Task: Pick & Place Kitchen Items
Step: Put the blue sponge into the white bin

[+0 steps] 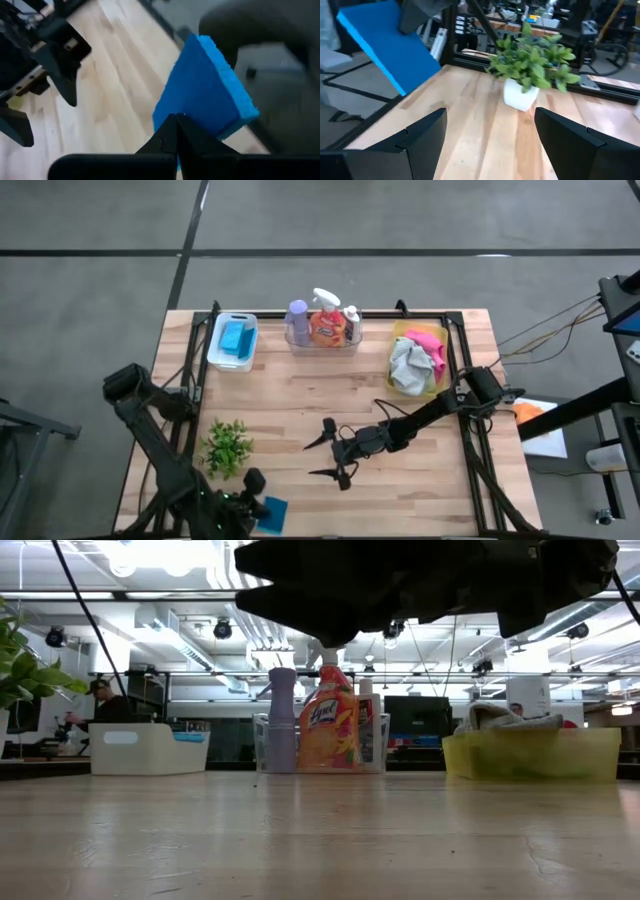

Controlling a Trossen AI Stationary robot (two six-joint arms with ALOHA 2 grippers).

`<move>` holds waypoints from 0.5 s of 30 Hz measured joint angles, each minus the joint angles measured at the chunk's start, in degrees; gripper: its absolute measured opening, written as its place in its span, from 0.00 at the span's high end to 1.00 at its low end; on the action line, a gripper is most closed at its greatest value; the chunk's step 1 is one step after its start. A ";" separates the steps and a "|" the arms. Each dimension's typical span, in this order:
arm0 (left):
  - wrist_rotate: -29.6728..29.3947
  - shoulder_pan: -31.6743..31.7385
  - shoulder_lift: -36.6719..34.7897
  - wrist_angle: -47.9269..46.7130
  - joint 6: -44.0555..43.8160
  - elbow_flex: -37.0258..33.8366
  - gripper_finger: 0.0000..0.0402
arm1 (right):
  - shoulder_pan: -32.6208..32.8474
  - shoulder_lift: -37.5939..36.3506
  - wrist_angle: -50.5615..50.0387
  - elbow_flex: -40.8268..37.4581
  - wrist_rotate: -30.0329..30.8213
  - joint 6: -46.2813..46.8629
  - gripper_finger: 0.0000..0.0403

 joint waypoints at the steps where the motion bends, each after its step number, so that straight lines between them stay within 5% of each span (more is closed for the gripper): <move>1: -0.06 0.06 -1.07 2.85 0.02 -1.56 1.00 | 0.01 0.00 0.21 0.00 -0.62 0.02 0.24; 10: -4.81 3.02 -16.26 27.77 0.22 -19.57 1.00 | 0.01 -0.02 1.65 0.00 -4.11 0.12 0.24; 15: -9.07 6.63 -27.52 32.01 2.71 -28.35 1.00 | 0.01 -0.02 2.04 0.00 -5.90 0.69 0.24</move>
